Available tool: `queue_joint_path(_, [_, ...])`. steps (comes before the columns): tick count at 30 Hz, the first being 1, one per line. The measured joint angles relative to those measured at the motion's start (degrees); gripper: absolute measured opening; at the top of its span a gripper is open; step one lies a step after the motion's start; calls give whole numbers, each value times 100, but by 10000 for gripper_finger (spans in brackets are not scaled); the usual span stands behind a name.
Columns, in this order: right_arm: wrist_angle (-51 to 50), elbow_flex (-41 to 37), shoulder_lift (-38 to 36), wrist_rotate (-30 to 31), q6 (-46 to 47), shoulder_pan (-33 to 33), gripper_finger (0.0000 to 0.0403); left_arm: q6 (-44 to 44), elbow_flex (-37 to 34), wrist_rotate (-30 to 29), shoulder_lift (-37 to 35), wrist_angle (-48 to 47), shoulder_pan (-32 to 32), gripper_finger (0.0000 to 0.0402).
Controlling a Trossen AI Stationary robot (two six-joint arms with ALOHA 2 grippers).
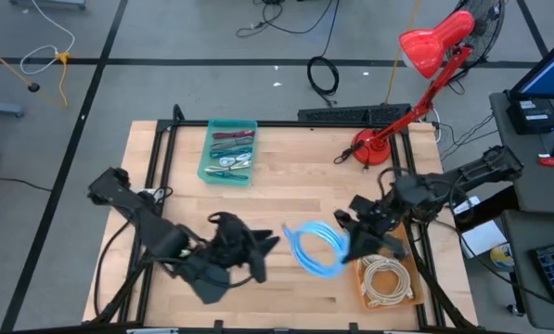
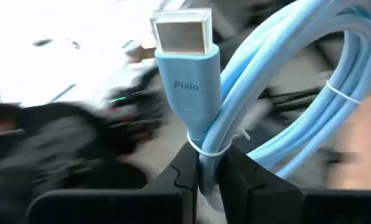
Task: Pick & Place USB Port
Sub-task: Put the blue HDMI cable into the orange bin
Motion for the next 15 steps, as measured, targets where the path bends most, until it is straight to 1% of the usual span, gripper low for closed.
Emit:
queue_joint_path(1, [161,7,-7,-250,167,6,26,132,-4,24,-90,-117,-34,144])
queue_joint_path(3, [308,11,-7,-551,660,11,26,435,-4,140,-286,-201,-17,143])
queue_joint_path(6, [395,9,8,-705,1538,105,26,1399,-4,197,-574,-258,-49,142])
queue_joint_path(8, [508,7,6,-722,1798,175,26,2122,-4,487,-705,-256,55,142])
queue_joint_path(9, [575,7,3,-722,1887,222,26,2409,-2,747,-757,-256,140,142])
queue_joint_path(10, [603,7,0,-725,1949,283,26,2652,-2,1160,-806,-265,262,142])
queue_joint_path(15, [597,7,2,-407,1793,771,26,3196,-4,3649,-858,-254,1212,143])
